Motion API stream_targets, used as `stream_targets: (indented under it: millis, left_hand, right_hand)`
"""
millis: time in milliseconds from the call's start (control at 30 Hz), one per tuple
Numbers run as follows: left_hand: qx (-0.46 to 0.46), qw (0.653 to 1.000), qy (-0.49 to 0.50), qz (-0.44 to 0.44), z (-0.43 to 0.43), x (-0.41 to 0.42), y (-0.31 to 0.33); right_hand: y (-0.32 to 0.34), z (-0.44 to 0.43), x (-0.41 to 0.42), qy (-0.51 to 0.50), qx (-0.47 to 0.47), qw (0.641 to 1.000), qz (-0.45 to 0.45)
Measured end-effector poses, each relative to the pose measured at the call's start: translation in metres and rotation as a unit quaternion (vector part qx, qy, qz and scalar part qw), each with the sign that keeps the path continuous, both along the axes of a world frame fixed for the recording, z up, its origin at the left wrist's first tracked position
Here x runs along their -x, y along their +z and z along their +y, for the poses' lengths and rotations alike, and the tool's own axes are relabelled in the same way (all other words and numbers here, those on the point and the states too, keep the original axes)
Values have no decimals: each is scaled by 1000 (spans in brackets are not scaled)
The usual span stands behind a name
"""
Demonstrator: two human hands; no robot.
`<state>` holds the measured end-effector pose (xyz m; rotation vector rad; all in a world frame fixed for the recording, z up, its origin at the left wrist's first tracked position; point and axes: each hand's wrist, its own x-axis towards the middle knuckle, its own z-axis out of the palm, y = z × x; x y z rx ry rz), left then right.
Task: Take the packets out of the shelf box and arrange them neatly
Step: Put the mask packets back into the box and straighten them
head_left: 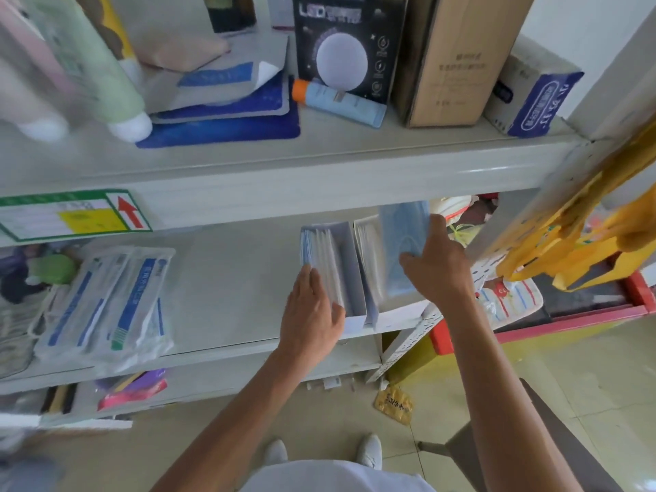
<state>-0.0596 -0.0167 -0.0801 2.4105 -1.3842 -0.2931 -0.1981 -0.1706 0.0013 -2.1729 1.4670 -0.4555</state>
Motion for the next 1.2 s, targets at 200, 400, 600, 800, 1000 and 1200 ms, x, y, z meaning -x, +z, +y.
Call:
stream_targets:
  millis: [200,400,600,800,1000,1200]
  left_hand:
    - [60,997,15,-37,6,2,0]
    - [-4,999,-21,-45,10,8,-10]
    - [13,998,-69,-7,11,13,-9]
    - [8,992,-121,-30,21,4,-11]
    - [35,983,-178,-11,39,-8,-10]
    - [84,975,-201,43,55,-11,-2]
  right_hand:
    - [-5,1,1,38,-49,996,-65]
    - [-12,7,-3,57,-84,992,-81]
    - [-11,8,-9,82,-99,991,-40]
    - [-5,4,-33,138,-127,982,19]
    - [-3,8,-82,184,-163,957,150]
    - [-18,25,-126,163,-174,954,182]
